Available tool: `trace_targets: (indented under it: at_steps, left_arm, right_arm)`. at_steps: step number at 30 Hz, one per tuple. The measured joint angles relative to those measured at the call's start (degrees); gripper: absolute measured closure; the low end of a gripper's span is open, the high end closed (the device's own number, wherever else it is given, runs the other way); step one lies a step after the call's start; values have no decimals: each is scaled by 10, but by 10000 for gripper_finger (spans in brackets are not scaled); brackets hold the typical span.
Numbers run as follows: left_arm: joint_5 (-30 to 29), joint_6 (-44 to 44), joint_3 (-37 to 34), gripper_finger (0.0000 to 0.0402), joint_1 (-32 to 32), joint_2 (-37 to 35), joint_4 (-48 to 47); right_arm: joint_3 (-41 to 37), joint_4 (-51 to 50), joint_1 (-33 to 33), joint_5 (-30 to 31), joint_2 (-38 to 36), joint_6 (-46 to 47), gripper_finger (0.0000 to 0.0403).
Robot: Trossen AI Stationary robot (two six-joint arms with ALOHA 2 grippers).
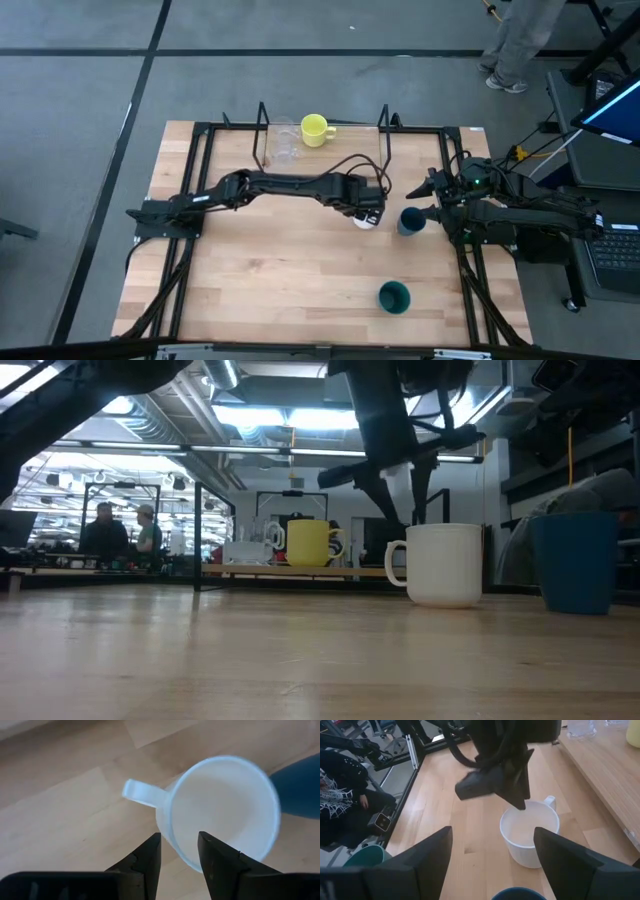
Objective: Stack small to large cups/mugs on shelf
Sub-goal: Put the white mug on the shelf
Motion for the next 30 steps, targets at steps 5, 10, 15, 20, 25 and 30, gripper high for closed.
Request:
trace_targets:
  at_steps: [5,10,15,20,25,30]
  left_arm:
    - [7,-10,0,278,0,15,0]
    - [5,-10,0,278,3,16,1]
    - [17,-10,0,278,9,16,0]
    - [24,2,0,284,13,16,-10]
    - [31,2,0,302,18,16,-15]
    - [39,22,0,325,19,16,-15]
  right_arm:
    - [0,0,0,0,0,-1,121]
    - [0,0,0,0,0,-1,121]
    - [0,0,0,0,0,-1,121]
    - [0,0,0,0,0,-1,121]
    - [0,0,0,0,0,-1,121]
    - [0,0,0,0,0,-1,121]
